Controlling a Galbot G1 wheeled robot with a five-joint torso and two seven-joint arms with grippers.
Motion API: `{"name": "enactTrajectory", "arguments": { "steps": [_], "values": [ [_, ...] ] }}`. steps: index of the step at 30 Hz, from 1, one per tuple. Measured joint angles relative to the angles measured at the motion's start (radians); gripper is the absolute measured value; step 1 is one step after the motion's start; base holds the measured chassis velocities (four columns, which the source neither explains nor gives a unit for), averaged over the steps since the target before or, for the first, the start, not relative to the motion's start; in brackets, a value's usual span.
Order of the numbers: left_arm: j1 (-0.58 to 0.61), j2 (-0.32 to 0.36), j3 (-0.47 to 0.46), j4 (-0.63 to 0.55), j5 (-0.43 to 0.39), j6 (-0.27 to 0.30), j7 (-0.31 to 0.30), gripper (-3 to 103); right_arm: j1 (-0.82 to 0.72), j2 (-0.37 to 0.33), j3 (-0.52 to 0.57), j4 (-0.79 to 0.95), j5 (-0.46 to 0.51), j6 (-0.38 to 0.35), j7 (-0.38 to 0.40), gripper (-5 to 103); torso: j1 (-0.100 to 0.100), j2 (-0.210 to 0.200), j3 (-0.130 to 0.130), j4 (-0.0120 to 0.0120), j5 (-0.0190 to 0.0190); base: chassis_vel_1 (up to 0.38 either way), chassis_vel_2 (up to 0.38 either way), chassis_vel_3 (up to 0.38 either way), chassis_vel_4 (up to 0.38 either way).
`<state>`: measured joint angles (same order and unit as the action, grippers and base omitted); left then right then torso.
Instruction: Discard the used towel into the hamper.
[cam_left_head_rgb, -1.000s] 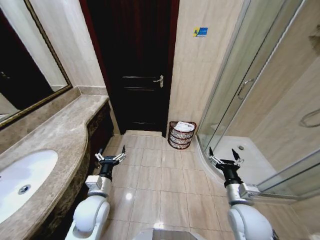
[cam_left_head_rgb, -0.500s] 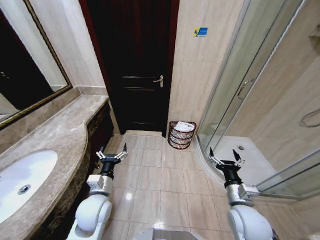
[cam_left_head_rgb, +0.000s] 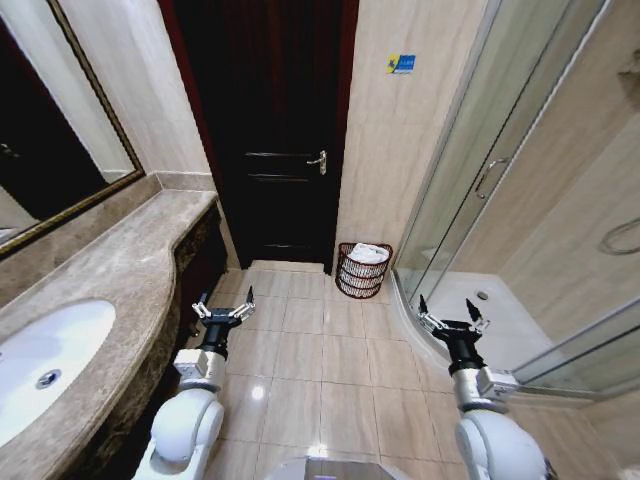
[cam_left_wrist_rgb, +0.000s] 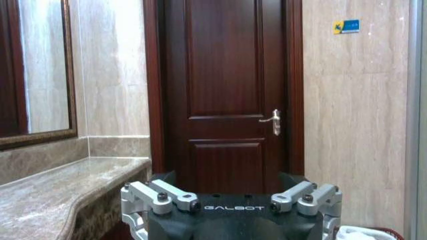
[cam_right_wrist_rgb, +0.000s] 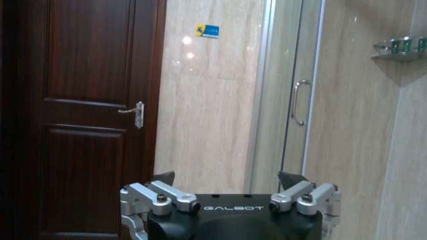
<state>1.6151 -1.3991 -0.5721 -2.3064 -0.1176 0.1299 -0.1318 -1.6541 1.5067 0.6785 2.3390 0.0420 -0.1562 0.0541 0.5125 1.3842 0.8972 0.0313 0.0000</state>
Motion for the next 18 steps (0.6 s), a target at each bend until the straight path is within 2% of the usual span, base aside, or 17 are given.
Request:
{"name": "enactTrajectory", "arguments": {
  "steps": [18],
  "values": [
    [0.0,0.0,0.0,0.001,0.0,0.0,0.0,100,0.0,0.0,0.0,0.0,0.0,-0.001,0.0,100,0.0,0.0,0.0,0.0,0.0,0.0,0.0,0.0,0.0]
  ]
}}
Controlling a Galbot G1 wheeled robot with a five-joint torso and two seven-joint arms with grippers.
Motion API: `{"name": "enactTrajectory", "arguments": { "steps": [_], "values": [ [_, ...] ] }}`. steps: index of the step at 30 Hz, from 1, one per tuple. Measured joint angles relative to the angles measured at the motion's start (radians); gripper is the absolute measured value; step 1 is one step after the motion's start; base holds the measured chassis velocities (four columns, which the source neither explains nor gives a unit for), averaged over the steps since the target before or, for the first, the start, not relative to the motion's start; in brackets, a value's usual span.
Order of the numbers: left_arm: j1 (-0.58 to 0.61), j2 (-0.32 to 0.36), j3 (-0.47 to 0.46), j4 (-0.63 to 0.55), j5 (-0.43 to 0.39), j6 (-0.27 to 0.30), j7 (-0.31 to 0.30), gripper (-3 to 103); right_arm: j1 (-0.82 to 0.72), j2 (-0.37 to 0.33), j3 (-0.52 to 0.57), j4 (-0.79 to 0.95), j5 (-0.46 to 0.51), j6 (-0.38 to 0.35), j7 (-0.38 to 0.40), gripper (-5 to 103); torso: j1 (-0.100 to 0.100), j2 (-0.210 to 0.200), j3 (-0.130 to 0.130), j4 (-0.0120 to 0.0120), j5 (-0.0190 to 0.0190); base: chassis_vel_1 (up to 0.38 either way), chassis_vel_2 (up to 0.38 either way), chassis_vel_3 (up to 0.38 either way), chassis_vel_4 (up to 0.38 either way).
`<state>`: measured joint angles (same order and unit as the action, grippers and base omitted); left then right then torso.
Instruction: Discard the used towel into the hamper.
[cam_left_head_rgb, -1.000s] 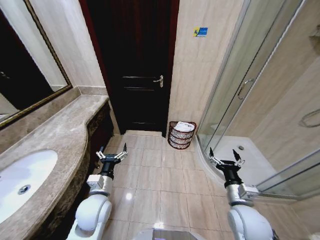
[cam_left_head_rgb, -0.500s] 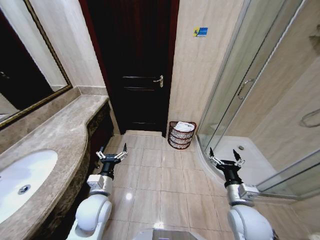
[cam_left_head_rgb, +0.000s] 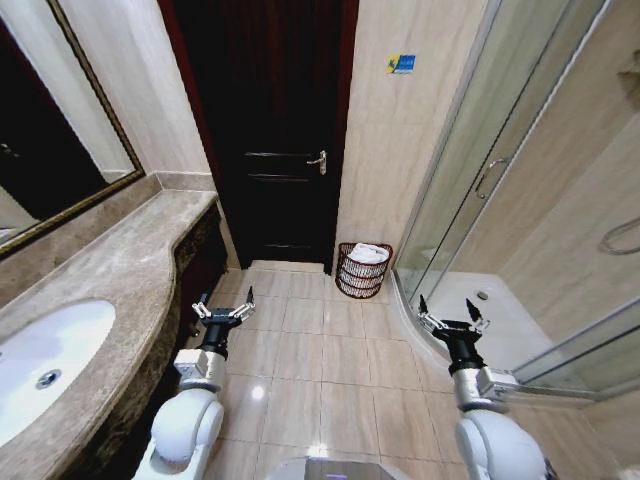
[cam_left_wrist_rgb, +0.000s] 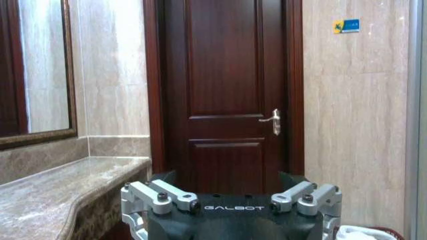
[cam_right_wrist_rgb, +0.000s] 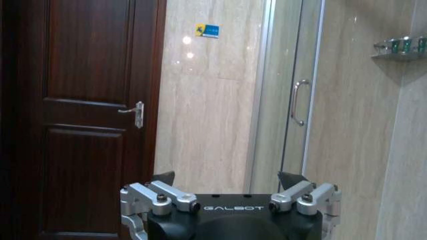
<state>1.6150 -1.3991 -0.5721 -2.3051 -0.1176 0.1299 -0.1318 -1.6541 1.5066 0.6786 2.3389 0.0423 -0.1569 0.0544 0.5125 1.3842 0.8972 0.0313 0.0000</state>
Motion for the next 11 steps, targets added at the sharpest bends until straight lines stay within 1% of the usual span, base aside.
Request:
{"name": "enactTrajectory", "arguments": {
  "steps": [11],
  "values": [
    [0.0,0.0,0.0,0.0,0.0,0.0,0.0,100,0.0,0.0,0.0,0.0,0.0,0.0,0.0,100,0.0,0.0,0.0,0.0,0.0,0.0,0.0,0.0,0.0]
  ]
}}
